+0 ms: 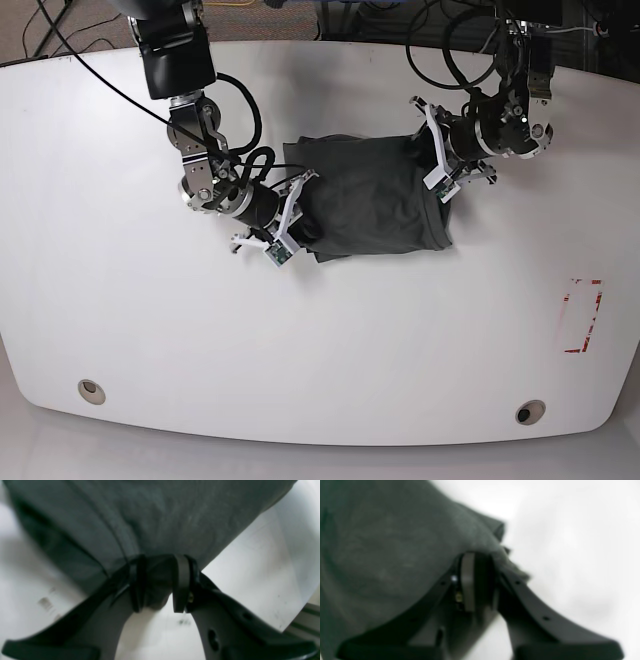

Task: Layout the t-shirt on the table in an organized manner, then fold the t-shirt properly
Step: 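Grasp the bundle with both grippers and rotate it upright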

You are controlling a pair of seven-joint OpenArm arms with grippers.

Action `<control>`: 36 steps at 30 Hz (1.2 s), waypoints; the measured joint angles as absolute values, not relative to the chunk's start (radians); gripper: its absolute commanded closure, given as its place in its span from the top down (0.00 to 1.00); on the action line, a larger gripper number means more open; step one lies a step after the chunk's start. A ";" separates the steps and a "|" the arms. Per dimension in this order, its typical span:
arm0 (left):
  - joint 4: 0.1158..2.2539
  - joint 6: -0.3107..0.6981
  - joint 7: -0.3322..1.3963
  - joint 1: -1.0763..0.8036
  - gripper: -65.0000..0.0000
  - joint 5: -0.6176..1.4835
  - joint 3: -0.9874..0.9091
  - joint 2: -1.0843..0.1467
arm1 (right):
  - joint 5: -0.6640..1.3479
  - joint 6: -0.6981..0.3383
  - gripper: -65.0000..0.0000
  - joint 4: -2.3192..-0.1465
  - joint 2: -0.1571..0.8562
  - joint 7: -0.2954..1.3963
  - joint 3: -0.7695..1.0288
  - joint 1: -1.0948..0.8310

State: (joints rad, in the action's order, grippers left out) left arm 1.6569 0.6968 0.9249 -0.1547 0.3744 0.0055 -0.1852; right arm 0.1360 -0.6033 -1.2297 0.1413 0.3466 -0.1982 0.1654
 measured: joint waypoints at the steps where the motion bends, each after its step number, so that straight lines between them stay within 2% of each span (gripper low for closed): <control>1: 1.642 0.700 0.920 -0.142 0.23 0.375 0.007 -0.183 | 0.143 -0.604 0.09 -1.218 0.144 0.310 -0.197 0.164; 8: 1.547 0.710 0.890 -0.059 0.24 0.353 0.009 -0.184 | 0.153 -0.606 0.09 -1.243 0.171 0.291 -0.164 0.115; 18: 1.470 0.709 0.890 0.062 0.24 0.231 0.046 -0.187 | 0.157 -0.603 0.09 -1.438 0.165 0.322 -0.115 -0.083; 28: 1.362 0.705 0.913 0.220 0.24 0.172 0.146 -0.208 | 0.136 -0.593 0.09 -1.554 0.115 0.360 -0.104 -0.208; 36: 1.325 0.699 0.927 0.329 0.24 0.155 0.202 -0.211 | 0.133 -0.592 0.09 -1.569 0.075 0.375 -0.104 -0.229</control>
